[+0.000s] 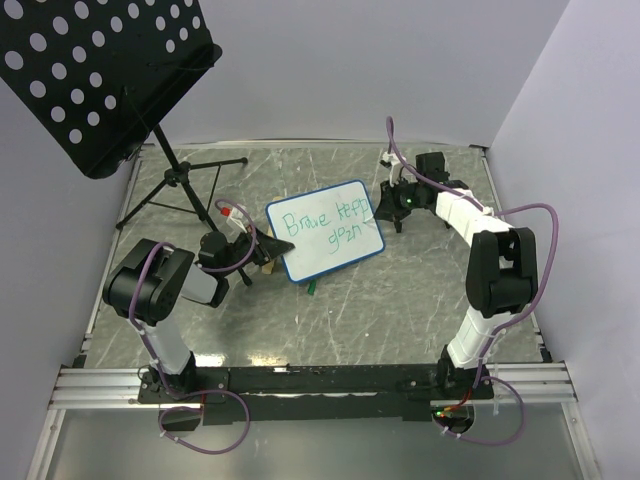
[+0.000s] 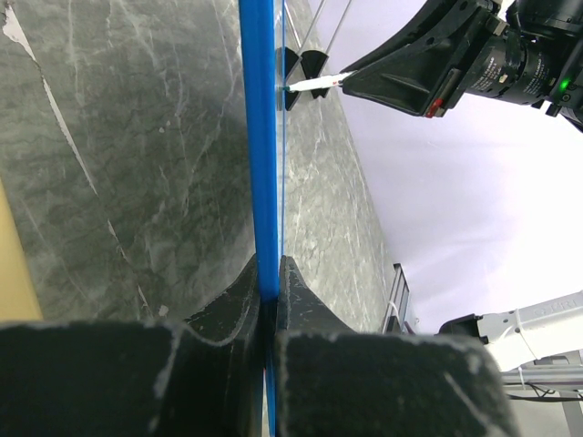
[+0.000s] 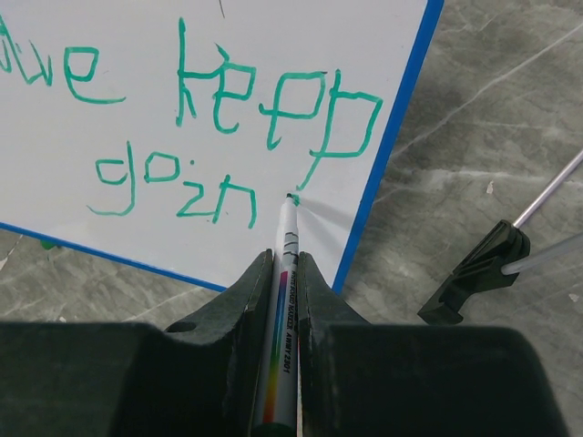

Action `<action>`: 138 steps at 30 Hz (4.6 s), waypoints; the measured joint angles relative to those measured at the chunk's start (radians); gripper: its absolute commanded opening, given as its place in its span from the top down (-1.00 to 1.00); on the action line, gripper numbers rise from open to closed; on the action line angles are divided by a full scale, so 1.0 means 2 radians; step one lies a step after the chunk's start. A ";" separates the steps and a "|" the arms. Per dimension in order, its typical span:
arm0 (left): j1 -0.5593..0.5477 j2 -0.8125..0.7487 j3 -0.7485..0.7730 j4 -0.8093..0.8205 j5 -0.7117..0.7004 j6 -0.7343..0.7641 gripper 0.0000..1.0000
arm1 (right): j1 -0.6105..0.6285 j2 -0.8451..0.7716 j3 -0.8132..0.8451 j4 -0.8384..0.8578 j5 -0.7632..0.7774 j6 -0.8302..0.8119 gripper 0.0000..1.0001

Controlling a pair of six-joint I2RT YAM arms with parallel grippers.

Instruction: Write a sentence on the whiteboard

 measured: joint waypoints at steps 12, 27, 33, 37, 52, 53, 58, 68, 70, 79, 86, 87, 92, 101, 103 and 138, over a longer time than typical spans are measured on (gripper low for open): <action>0.000 0.000 0.000 0.000 0.000 0.000 0.98 | 0.000 0.000 0.000 -0.011 -0.011 -0.012 1.00; 0.000 0.000 0.000 -0.002 0.000 0.000 0.98 | 0.000 0.000 -0.006 -0.019 -0.013 -0.025 1.00; 0.000 0.000 0.000 -0.003 -0.001 -0.001 0.98 | 0.000 -0.001 -0.008 -0.019 -0.013 -0.025 1.00; 0.000 0.000 0.000 -0.003 -0.001 -0.001 0.98 | -0.001 -0.001 -0.008 -0.019 -0.013 -0.025 1.00; 0.000 0.000 0.000 -0.003 -0.001 -0.001 0.98 | -0.004 -0.001 -0.008 -0.020 -0.012 -0.025 1.00; 0.000 0.000 0.000 -0.003 -0.001 -0.001 0.98 | -0.004 -0.001 -0.009 -0.019 -0.012 -0.025 1.00; 0.000 0.000 0.001 -0.003 0.000 -0.001 0.98 | -0.007 -0.001 -0.009 -0.020 -0.010 -0.025 1.00; 0.000 0.000 0.003 -0.003 0.000 0.000 0.98 | -0.010 -0.001 -0.009 -0.020 -0.006 -0.024 1.00; 0.000 0.000 0.003 -0.003 0.001 0.000 0.98 | -0.010 -0.001 -0.009 -0.020 -0.006 -0.023 1.00; 0.000 0.000 0.004 -0.002 0.002 0.000 0.98 | -0.010 -0.001 -0.001 -0.019 -0.002 -0.017 1.00; 0.000 0.000 0.004 -0.001 0.002 0.001 0.98 | -0.010 0.000 0.006 -0.017 0.001 -0.013 1.00; 0.000 0.000 0.004 -0.001 0.003 0.001 0.98 | -0.010 0.000 0.006 -0.017 0.001 -0.013 1.00; 0.000 0.000 0.004 -0.001 0.003 0.000 0.98 | -0.010 0.006 0.006 -0.017 0.000 -0.012 1.00; 0.000 0.000 0.004 -0.003 0.002 -0.001 0.98 | -0.010 0.007 0.006 -0.017 -0.002 -0.013 1.00; 0.000 0.000 0.004 -0.003 0.002 -0.001 0.98 | -0.010 0.007 0.006 -0.017 -0.002 -0.014 1.00; 0.000 0.000 0.007 -0.003 -0.001 -0.007 0.98 | 0.037 -0.030 -0.039 -0.053 -0.018 -0.031 1.00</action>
